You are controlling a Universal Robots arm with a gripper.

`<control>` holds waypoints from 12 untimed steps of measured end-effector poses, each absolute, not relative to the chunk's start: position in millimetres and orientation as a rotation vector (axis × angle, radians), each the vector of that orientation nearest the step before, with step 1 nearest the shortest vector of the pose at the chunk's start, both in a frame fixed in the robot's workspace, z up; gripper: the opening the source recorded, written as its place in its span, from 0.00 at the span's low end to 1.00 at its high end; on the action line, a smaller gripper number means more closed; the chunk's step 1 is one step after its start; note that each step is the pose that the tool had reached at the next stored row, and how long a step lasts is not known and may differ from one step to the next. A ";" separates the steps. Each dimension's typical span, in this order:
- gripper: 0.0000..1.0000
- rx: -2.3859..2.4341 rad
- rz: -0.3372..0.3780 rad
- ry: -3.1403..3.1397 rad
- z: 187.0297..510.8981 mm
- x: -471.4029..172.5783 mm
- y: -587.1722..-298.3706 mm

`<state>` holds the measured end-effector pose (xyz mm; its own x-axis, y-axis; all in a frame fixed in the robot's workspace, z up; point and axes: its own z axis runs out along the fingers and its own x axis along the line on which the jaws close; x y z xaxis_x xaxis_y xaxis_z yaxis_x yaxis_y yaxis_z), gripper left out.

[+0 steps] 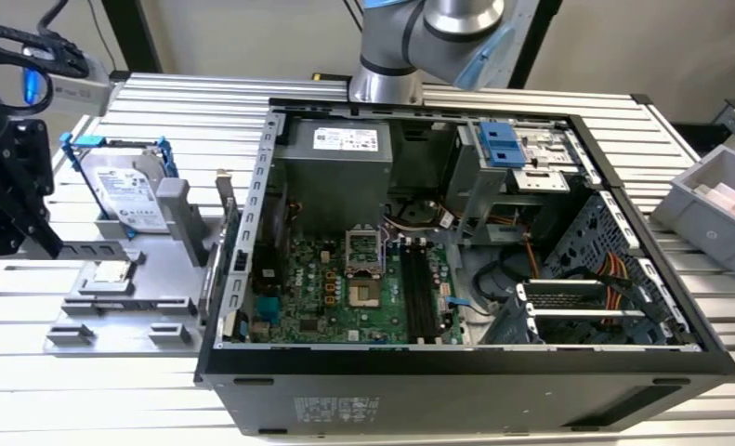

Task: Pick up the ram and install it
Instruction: 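Pick up the ram and move it above insertion slot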

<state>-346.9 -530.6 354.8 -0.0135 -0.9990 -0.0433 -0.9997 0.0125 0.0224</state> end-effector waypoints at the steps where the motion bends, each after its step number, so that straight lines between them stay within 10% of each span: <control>1: 0.00 -2.196 0.073 2.224 355.6 -346.9 -530.6; 12: 0.00 -2.196 0.071 2.225 364.6 -346.9 -530.6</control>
<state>-346.9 -530.6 364.6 -0.0135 -0.9990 -0.0423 -0.9997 0.0126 0.0224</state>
